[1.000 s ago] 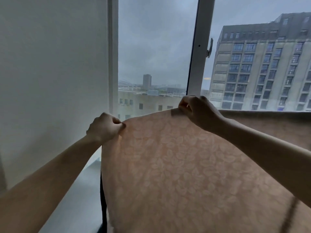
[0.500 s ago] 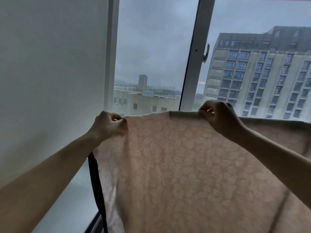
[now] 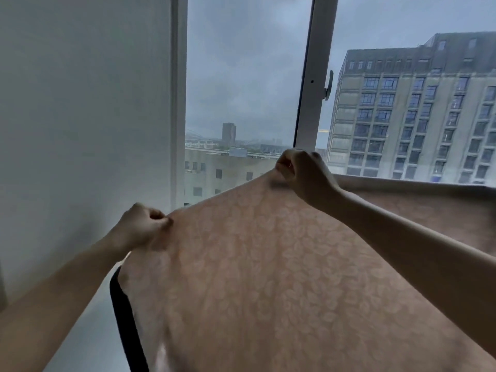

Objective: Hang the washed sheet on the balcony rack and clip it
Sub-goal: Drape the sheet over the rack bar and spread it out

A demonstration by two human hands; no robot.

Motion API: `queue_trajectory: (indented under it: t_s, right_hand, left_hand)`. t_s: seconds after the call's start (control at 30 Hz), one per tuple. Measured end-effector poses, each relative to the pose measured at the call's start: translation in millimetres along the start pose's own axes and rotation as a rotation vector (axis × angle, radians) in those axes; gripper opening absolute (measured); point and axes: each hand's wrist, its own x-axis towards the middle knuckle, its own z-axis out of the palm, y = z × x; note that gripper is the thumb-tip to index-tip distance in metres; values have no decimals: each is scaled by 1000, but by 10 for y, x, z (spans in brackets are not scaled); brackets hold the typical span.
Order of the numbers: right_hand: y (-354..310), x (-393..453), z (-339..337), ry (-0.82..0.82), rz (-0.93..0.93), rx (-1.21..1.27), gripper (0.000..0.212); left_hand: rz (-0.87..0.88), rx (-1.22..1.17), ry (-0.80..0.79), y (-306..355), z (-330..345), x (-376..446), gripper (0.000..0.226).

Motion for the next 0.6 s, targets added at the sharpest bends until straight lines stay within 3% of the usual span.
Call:
queue_trajectory:
  t_s: [0.17,0.3,0.4,0.6]
  right_hand:
    - [-8,-108,21,-61,-47,-10,11]
    - [104,-167,-126,-94,-62,-26,10]
    - [233,-222,-258,-128,7,-59,15]
    - [449,-339,-510,-179,94,-103,17]
  left_hand:
    - [-155,169,-389,-194,228,-202,10]
    - [-150,202,-592,-121,381,-244,13]
    - [-56,168,-636,109,530,-240,14]
    - [244,-239,-581,946,932,-182,18]
